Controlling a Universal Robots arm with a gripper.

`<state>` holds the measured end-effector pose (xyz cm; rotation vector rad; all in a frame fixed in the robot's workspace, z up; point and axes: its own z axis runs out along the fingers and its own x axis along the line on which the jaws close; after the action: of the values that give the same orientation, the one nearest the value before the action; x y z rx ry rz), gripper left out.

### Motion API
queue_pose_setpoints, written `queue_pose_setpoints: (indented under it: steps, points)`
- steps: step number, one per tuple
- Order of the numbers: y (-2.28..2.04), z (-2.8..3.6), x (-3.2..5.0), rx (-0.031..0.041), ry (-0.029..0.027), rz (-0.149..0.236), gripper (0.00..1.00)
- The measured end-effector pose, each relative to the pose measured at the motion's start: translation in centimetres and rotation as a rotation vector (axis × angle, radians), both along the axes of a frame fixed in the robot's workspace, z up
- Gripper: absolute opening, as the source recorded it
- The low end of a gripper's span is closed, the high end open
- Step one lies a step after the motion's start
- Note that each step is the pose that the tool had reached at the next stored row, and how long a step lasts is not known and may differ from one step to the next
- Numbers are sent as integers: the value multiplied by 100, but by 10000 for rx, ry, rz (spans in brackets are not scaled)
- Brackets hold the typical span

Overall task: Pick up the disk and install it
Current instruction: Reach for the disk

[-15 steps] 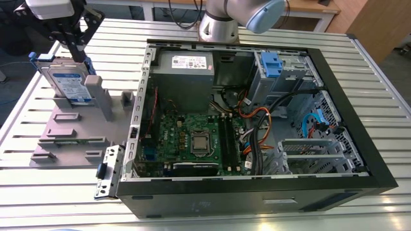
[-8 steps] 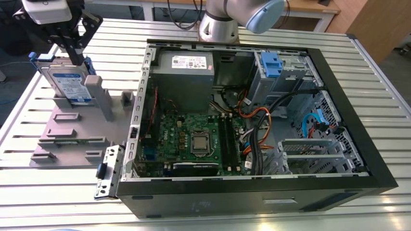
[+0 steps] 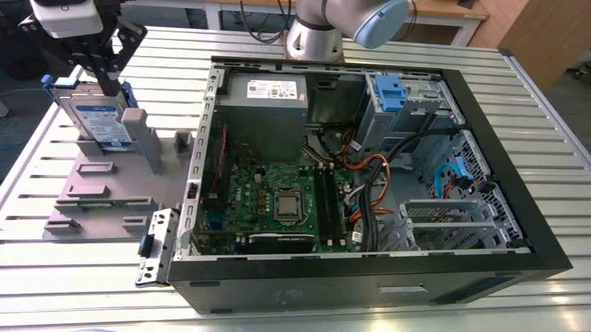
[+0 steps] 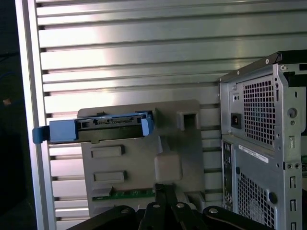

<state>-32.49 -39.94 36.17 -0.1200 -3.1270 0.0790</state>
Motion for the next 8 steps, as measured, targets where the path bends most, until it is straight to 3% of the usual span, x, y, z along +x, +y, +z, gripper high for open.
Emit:
queue_pose_setpoints:
  steps: [8]
  points:
    - [0, -5, -32, -1, 1, 0, 11]
